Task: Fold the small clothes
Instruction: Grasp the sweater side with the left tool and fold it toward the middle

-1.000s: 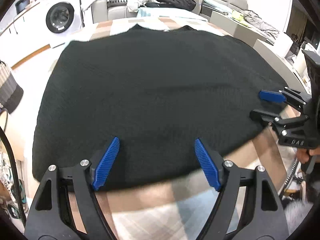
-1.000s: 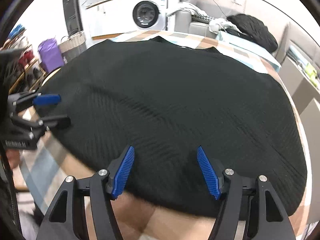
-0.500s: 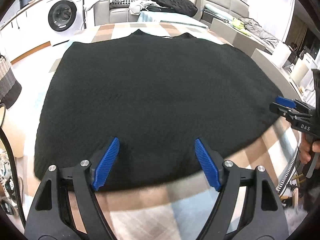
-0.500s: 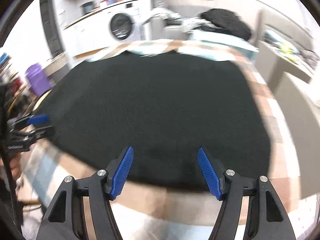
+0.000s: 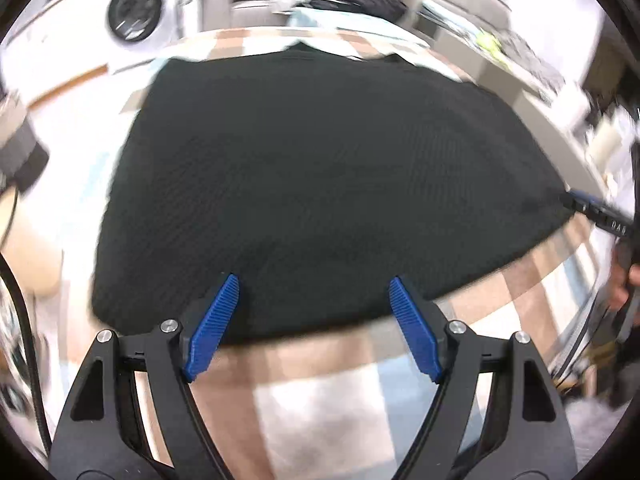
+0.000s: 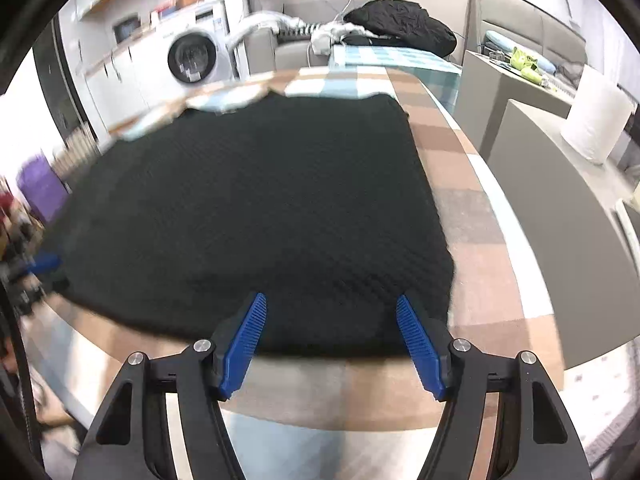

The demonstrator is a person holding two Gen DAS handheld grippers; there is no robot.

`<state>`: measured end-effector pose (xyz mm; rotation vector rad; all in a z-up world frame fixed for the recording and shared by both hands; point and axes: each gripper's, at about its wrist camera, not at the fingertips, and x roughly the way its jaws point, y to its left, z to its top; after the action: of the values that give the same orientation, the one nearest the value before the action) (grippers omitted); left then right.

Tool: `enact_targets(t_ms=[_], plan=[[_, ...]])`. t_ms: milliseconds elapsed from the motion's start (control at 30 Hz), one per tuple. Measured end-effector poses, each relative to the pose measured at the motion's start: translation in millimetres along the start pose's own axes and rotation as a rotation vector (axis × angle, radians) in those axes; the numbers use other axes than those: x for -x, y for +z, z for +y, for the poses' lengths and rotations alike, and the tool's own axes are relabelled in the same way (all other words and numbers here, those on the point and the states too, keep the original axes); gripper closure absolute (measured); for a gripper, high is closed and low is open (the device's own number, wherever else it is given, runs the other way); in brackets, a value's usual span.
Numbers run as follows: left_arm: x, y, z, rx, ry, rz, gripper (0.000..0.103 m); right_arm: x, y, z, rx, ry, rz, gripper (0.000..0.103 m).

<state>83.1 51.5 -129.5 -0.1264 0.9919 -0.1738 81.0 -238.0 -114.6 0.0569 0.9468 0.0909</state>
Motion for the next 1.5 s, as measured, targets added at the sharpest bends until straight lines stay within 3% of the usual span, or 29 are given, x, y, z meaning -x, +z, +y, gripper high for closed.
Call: enact_targets(t_ms=[167,333,467,600,633,700,767,800,867,967,1133,1200,1367,1500], plan=[[31.8,-20.5,51.0,0.276,-0.025,-0.057,0.027,2.9,17.6,23.1,-0.042,0.127,-0.073,0.032],[34.2,-34.7,86.7,0.469,-0.097,-0.076,0.027,-7.3,25.9,52.2,-0.01,0.217,-0.071,0.032],[27.1,-28.1,93.6,0.517,-0.106,-0.115,0.027,-10.1,26.0,70.5,0.019,0.252,-0.065,0.032],[12.2,-9.4,88.2,0.501,-0.043,-0.155,0.027,-13.5,27.1,80.3,0.024,0.267,-0.061,0.031],[7.4,-3.1,84.6,0.492,-0.015,-0.163,0.03,-14.4,27.8,85.0,0.034,0.273,-0.061,0.031],[-2.7,6.1,84.0,0.499,-0.006,-0.175,0.047,-16.6,29.5,94.0,0.057,0.271,-0.065,0.031],[-11.4,13.1,82.7,0.509,0.032,-0.171,0.087,-20.5,31.7,101.5,0.077,0.28,-0.062,0.031],[-14.3,16.1,83.6,0.516,0.034,-0.164,0.087,-23.2,32.6,104.2,0.082,0.282,-0.06,0.031],[-5.4,14.6,84.2,0.547,0.02,-0.226,0.088,-29.9,33.3,110.0,0.095,0.287,-0.054,0.031],[2.2,10.8,81.1,0.498,0.039,-0.234,0.088,-37.3,30.7,114.6,0.116,0.238,-0.035,0.031],[4.4,4.0,90.8,0.518,0.037,-0.225,0.088,-50.4,22.5,106.7,0.106,0.218,0.018,0.031],[15.0,10.8,80.3,0.469,0.059,-0.247,0.088,-49.9,21.5,104.0,0.099,0.217,0.015,0.031],[38.0,55.4,24.3,0.2,0.094,-0.332,0.089,-39.8,22.8,94.1,0.071,0.213,-0.007,0.031],[36.7,102.0,-49.0,-0.015,-0.002,-0.38,0.089,-25.1,23.1,76.3,0.034,0.184,-0.037,0.031]])
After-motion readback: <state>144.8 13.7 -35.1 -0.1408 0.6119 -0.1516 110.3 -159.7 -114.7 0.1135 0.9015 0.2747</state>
